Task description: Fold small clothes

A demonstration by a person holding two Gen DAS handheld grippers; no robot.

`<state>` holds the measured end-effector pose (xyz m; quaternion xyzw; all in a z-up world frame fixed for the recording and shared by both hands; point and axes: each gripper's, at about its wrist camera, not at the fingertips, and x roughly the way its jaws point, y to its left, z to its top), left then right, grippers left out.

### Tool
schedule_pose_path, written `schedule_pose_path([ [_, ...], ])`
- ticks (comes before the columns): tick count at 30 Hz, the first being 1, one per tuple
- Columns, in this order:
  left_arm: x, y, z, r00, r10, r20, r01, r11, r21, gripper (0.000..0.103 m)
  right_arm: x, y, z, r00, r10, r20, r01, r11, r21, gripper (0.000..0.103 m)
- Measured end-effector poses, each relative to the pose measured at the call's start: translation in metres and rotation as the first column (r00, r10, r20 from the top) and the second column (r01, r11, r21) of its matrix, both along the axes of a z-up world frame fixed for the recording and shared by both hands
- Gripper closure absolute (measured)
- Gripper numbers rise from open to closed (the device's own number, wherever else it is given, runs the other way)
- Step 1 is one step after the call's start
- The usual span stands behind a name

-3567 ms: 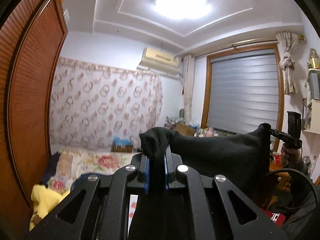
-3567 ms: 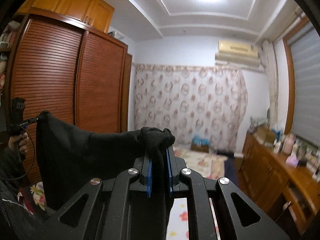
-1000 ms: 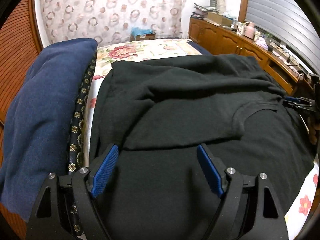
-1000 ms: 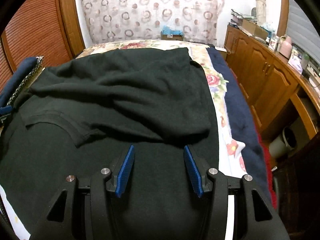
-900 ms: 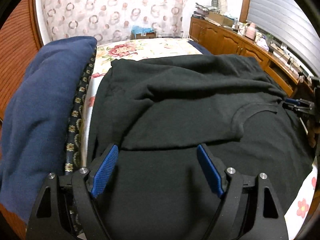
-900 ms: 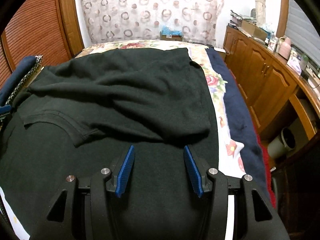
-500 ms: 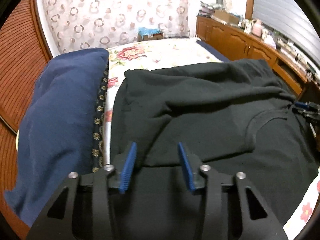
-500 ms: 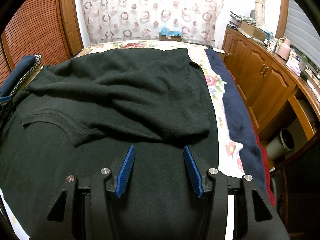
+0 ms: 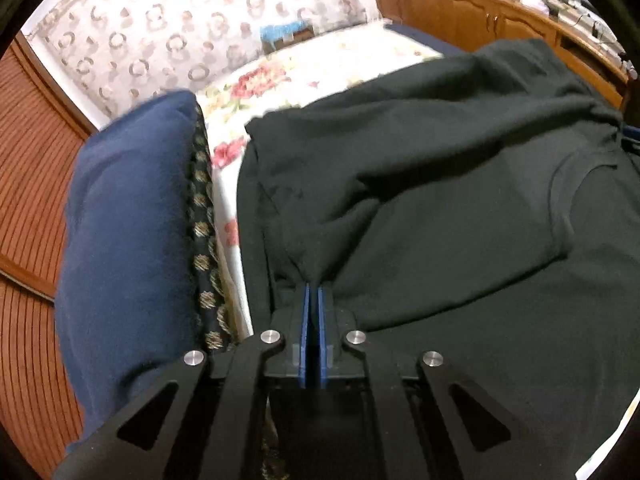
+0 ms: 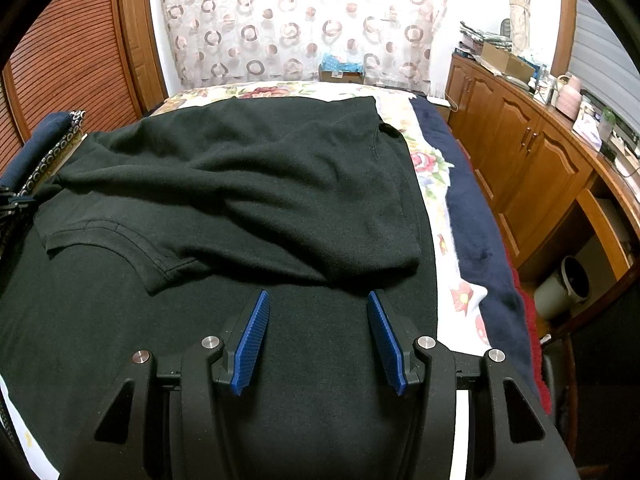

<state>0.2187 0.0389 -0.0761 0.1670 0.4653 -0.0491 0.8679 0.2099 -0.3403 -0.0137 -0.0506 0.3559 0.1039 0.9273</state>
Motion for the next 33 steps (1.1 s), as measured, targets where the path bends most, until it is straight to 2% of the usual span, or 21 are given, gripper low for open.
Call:
schedule_pose_path([
  [4, -0.015, 0.011, 0.031, 0.996, 0.018, 0.088, -0.009, 0.995, -0.103, 0.099, -0.002, -0.005, -0.001, 1.000, -0.010, 0.004, 0.010, 1.000, 0.029, 0.050],
  [8, -0.027, 0.010, 0.049, 0.991, 0.005, 0.132, 0.015, 0.990, -0.143, 0.099, -0.003, -0.017, 0.002, 0.999, -0.033, 0.021, 0.031, 0.997, 0.076, 0.050],
  [14, -0.032, 0.007, 0.048, 0.988, -0.009, 0.151, 0.035, 0.985, -0.169, 0.099, 0.004, -0.023, 0.001, 1.000, -0.019, 0.001, 0.019, 0.992, 0.122, 0.050],
  [25, -0.036, 0.010, 0.044, 0.986, 0.007, 0.164, 0.029, 0.976, -0.216, 0.099, 0.037, -0.026, -0.004, 0.996, -0.080, -0.042, 0.085, 0.991, 0.105, 0.050],
  [28, -0.036, 0.010, 0.043, 0.985, 0.011, 0.170, 0.027, 0.975, -0.220, 0.099, 0.040, -0.022, -0.003, 0.995, -0.092, -0.035, 0.094, 0.993, 0.067, 0.065],
  [29, -0.036, 0.010, 0.044, 0.985, 0.013, 0.170, 0.026, 0.974, -0.223, 0.099, 0.041, -0.020, -0.004, 0.995, -0.092, -0.032, 0.093, 0.994, 0.050, 0.074],
  [30, -0.036, 0.010, 0.044, 0.985, 0.014, 0.172, 0.026, 0.973, -0.227, 0.099, 0.040, -0.019, -0.003, 0.996, -0.089, -0.025, 0.090, 0.995, 0.043, 0.080],
  [32, -0.037, 0.010, 0.044, 0.984, 0.014, 0.176, 0.027, 0.973, -0.228, 0.099, 0.038, -0.018, 0.001, 0.997, -0.076, -0.014, 0.076, 0.996, 0.053, 0.093],
  [33, -0.038, 0.009, 0.044, 0.984, 0.013, 0.179, 0.028, 0.974, -0.226, 0.099, 0.035, -0.018, 0.003, 0.998, -0.064, -0.006, 0.064, 0.996, 0.060, 0.095],
])
